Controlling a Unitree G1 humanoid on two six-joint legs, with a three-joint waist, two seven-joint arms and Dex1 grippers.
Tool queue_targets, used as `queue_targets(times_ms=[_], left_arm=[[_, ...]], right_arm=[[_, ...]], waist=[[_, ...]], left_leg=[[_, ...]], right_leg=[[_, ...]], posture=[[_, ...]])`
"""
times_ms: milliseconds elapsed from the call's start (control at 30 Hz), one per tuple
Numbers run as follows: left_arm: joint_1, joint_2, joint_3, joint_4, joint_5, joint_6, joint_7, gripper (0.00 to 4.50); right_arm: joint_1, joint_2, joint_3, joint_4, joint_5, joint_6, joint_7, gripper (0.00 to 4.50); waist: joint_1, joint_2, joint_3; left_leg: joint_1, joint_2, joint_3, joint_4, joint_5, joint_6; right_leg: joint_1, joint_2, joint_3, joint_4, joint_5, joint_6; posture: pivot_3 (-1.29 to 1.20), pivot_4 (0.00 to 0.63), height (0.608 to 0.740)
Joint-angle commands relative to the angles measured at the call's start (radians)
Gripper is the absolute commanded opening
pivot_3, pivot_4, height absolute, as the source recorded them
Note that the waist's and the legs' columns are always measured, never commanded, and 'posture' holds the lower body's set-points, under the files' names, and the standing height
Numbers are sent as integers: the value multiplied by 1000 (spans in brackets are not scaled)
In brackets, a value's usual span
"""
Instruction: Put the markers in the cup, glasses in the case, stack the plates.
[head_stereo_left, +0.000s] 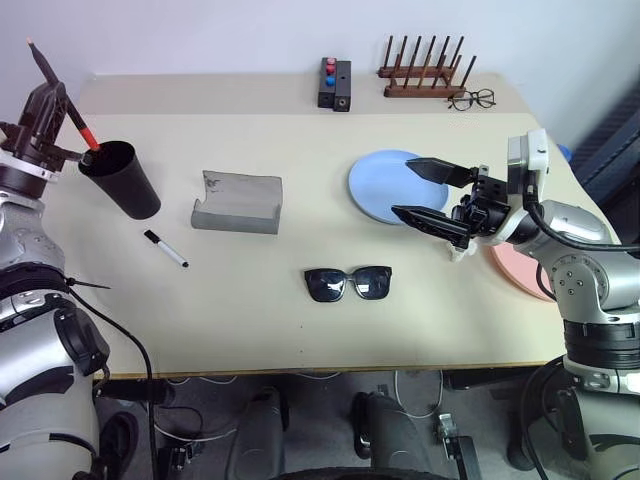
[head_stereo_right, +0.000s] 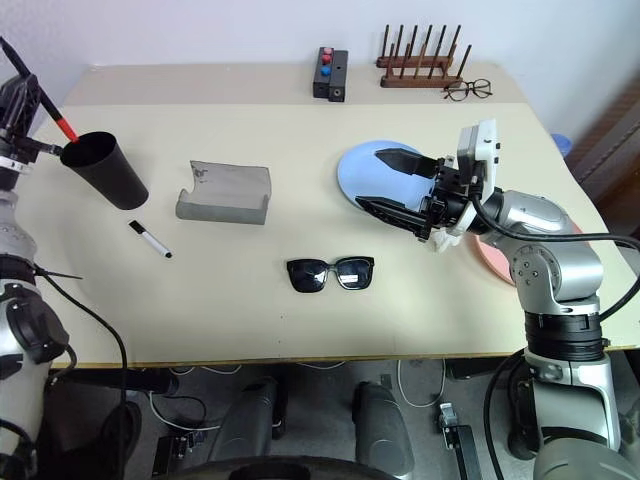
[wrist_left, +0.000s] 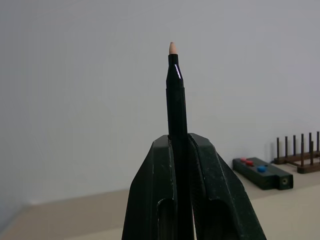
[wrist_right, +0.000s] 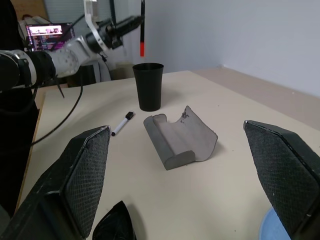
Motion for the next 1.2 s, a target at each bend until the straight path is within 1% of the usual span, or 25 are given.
queue_targets(times_ms=[33,333,400,433,633,667,767,833,933,1000,1100,1167,1200], left_arm=[[-8,9,9,17,3,-33,4,35],[-6,5,5,41,17,-42,38,35],[-7,4,6,41,19,-42,44,879],[-9,2,15,40,5,-27,36,1173],[-5,-2,10,27,12,-41,41,4184],[-8,-4,12,21,8,-39,38,4430],[-24,-8,15,-13,-9,-21,25,4430],[-41,-2,22,-47,-20,13,55,4430],[-41,0,12,-134,-16,116,164,4430],[-15,-11,-16,-279,8,201,268,4430],[58,-23,-47,-549,-1,466,430,4430],[117,-41,-47,-755,-75,679,518,4430],[155,-32,-72,-857,-98,796,533,4430]], right_arm=[[-15,-16,-17,-22,-4,-6,2,4355],[-13,-20,-20,-24,-13,-6,6,4355],[-13,-20,-20,-23,-16,-8,5,4355],[-12,-21,-20,-24,-17,-8,6,4355],[-6,-22,-22,-28,-16,-8,7,4355],[-5,-22,-22,-29,-16,-8,8,4355],[-4,-23,-21,-30,-17,-8,8,4355],[-5,-23,-20,-30,-17,-7,9,4355],[-1,-25,-20,-30,-15,-3,11,4355],[1,-28,-22,-30,-14,0,13,4355],[1,-31,-20,-27,-14,2,17,4355],[-5,-30,-18,-22,-15,2,19,4355],[-9,-29,-15,-18,-16,1,21,4355]], waist=[[0,0,0],[0,0,0],[0,0,0],[0,0,0],[0,0,0],[0,0,0],[1,0,0],[0,0,0],[0,0,0],[0,0,0],[-2,0,0],[-2,0,0],[-3,0,0]], left_leg=[[0,0,0,0,0,0],[0,0,0,0,0,0],[0,0,0,0,0,0],[0,0,0,0,0,0],[0,0,0,0,0,0],[0,0,0,0,0,0],[0,0,0,0,0,0],[0,0,0,0,0,0],[0,0,0,0,0,0],[0,0,0,0,0,0],[0,0,0,0,0,0],[0,0,0,0,0,0],[0,0,0,0,0,0]], right_leg=[[0,0,0,0,0,0],[0,0,0,0,0,0],[0,0,0,0,0,0],[0,0,0,0,0,0],[0,0,0,0,0,0],[0,0,0,0,0,0],[0,0,0,0,0,0],[0,0,0,0,0,0],[0,0,0,0,0,0],[0,0,0,0,0,0],[0,0,1,0,0,1],[0,0,1,0,1,1],[0,0,2,1,1,1]], posture=[[0,150,740],[0,150,740],[0,150,740],[0,150,740],[0,150,740],[0,150,740],[0,150,740],[0,150,740],[0,150,740],[0,150,740],[0,150,740],[0,150,740],[0,150,740]])
